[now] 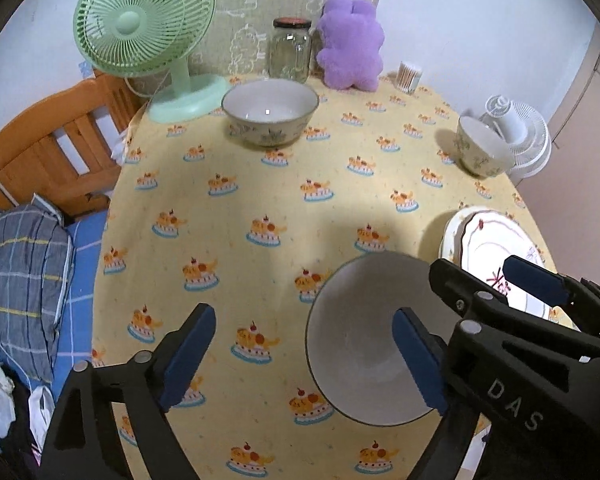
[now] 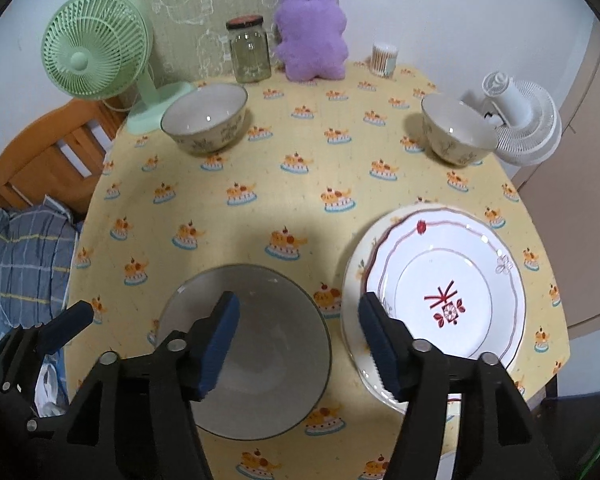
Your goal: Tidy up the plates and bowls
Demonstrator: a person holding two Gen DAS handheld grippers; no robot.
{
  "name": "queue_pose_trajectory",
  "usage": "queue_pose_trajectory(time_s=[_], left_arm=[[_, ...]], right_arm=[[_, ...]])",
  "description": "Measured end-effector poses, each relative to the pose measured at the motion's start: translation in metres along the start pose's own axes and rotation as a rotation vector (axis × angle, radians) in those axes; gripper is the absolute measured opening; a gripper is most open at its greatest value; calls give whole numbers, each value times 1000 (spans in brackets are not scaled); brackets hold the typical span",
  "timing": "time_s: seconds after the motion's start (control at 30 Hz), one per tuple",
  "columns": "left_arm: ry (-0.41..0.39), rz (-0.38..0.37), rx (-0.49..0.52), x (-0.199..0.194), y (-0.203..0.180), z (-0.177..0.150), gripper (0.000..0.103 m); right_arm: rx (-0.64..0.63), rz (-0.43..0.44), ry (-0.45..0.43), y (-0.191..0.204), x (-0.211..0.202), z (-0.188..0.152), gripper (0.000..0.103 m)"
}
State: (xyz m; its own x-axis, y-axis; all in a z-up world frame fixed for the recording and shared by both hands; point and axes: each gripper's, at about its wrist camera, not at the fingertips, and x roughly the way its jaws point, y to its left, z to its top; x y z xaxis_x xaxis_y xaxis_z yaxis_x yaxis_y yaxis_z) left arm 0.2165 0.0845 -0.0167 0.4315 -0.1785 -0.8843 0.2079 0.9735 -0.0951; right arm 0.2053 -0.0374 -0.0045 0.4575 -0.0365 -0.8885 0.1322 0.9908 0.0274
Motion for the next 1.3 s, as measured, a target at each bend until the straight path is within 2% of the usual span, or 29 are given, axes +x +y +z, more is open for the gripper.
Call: queue_pose_trajectory(time_s=[0.1, 0.23, 0.57, 0.67, 0.8, 1.07, 1.13, 1.3], left_arm=[[-26, 2, 15, -6, 0, 9, 94], [-51, 6, 6, -12, 0, 21, 94], [-108, 77, -103, -8, -6, 64, 93], [-122, 108, -149, -1, -9, 79, 92], [-134, 159, -204, 11, -12, 98, 84], [-160, 289, -281, 35, -4, 138, 82], [-161, 304, -297, 43, 0, 147, 81], [-150, 322, -339, 69, 19, 172, 70]], right_arm=[[4, -2, -20, 2, -6, 7, 79], [-9, 9, -46, 3, -12, 23, 81], [-104, 46, -85, -1, -6, 76, 82], [-147, 65, -92, -2, 3, 97, 82], [-198, 101, -99, -3, 20, 123, 82], [-242, 179, -110, 2, 57, 176, 82], [-258, 184, -121, 9, 67, 189, 82], [-255, 228, -104, 24, 97, 215, 82]])
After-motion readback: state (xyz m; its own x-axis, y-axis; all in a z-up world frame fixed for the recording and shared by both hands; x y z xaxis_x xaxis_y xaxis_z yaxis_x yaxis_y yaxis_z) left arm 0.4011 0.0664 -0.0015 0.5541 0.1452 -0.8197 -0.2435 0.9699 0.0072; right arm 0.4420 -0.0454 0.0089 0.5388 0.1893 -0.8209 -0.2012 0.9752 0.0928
